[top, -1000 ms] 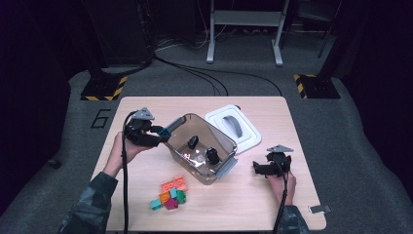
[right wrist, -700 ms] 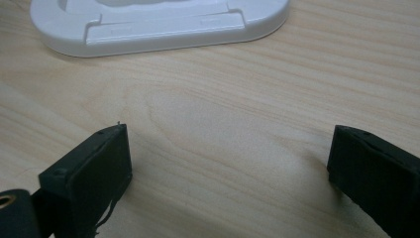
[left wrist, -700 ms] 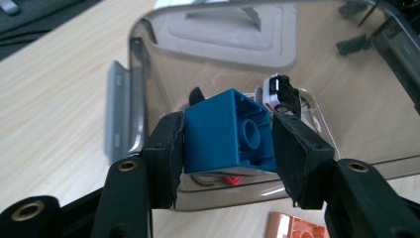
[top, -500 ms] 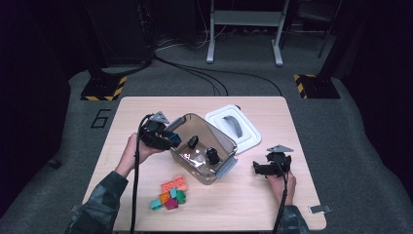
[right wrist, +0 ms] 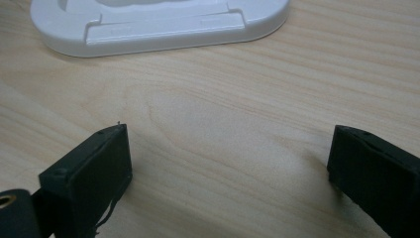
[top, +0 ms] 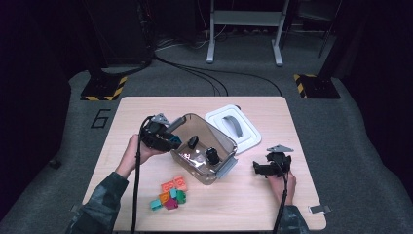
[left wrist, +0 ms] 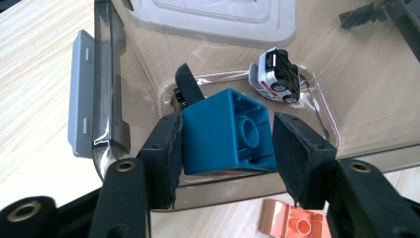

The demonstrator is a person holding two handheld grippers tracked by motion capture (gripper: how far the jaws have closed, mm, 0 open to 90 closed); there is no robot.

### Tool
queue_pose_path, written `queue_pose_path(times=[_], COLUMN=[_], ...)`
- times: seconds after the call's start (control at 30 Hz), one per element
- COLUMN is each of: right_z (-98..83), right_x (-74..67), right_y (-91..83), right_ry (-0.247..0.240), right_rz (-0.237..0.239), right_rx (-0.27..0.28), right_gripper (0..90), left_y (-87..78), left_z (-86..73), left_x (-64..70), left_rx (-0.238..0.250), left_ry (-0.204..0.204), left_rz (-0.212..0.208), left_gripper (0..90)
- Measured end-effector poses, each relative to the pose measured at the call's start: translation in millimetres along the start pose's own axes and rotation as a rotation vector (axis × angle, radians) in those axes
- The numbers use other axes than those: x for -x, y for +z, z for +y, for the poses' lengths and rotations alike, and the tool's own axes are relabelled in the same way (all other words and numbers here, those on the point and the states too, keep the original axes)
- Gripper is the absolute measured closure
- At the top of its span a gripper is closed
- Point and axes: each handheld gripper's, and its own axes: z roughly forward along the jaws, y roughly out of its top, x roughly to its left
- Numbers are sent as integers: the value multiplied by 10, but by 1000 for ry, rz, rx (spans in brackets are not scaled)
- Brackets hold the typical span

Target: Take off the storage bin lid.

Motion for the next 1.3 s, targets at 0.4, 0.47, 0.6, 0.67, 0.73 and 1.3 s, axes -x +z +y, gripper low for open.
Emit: queue_pose_path(times=[0.4,0.47,0.6,0.67,0.73,1.3], right_z=[0,0,0,0,0,-1], right_x=[0,0,0,0,0,0], right_y=[0,0,0,0,0,0], right_ry=[0,0,0,0,0,0], right_rz=[0,0,0,0,0,-1], right_rx=[0,0,0,0,0,0], right_gripper=[25,25,25,26,26,26], left_y=[-306,-370,-484,-530,-561,-418], left_z=[-93,-128,-219,-278,-348,-984], left_x=[54,68,102,119,131,129], left_rx=[62,75,93,98,103,87], left_ry=[17,19,16,14,9,-70], left_rz=[51,64,88,102,113,111], left_gripper=[276,258,229,219,207,153])
